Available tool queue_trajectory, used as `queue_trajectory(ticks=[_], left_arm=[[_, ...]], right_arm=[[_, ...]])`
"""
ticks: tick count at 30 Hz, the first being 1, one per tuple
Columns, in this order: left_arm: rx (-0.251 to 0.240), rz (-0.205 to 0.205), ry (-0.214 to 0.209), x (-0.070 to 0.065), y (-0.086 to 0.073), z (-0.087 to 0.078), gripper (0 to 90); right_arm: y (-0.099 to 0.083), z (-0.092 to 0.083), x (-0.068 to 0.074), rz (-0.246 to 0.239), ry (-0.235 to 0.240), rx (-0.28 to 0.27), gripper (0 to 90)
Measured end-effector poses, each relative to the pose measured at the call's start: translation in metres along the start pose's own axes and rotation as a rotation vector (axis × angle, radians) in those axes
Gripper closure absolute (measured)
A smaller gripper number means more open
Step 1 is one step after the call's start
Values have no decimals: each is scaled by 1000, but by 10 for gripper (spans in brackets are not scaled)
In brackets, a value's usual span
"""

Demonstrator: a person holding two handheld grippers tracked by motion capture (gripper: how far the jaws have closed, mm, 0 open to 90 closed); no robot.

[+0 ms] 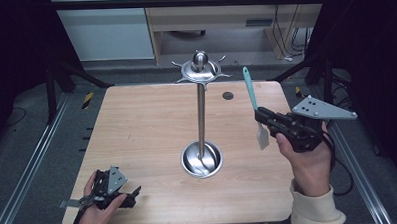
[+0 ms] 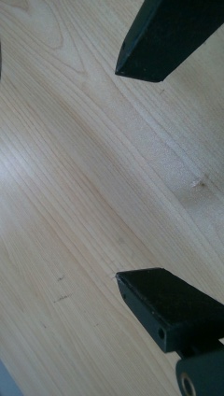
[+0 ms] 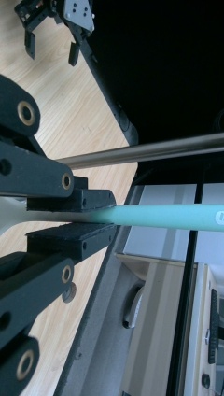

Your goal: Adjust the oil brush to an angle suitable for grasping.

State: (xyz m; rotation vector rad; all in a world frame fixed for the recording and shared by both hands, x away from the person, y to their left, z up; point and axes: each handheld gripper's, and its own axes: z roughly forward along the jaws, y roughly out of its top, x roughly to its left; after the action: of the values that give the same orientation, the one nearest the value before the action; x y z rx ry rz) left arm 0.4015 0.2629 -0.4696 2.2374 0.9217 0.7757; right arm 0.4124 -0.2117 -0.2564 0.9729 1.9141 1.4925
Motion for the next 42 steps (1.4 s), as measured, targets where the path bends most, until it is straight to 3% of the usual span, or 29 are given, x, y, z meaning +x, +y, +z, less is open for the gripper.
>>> queue_trajectory(ticks=[6, 24, 42], left_arm=[[5, 5, -1, 0, 0, 0, 25], [9, 11, -9, -1, 0, 1, 27], [12, 15, -13, -2, 0, 2, 27]], right_arm=[[-1, -3, 2, -11, 19, -8, 825], [-3, 5, 3, 1, 137, -39, 825], [-4, 14, 3, 10, 163, -23, 825]])
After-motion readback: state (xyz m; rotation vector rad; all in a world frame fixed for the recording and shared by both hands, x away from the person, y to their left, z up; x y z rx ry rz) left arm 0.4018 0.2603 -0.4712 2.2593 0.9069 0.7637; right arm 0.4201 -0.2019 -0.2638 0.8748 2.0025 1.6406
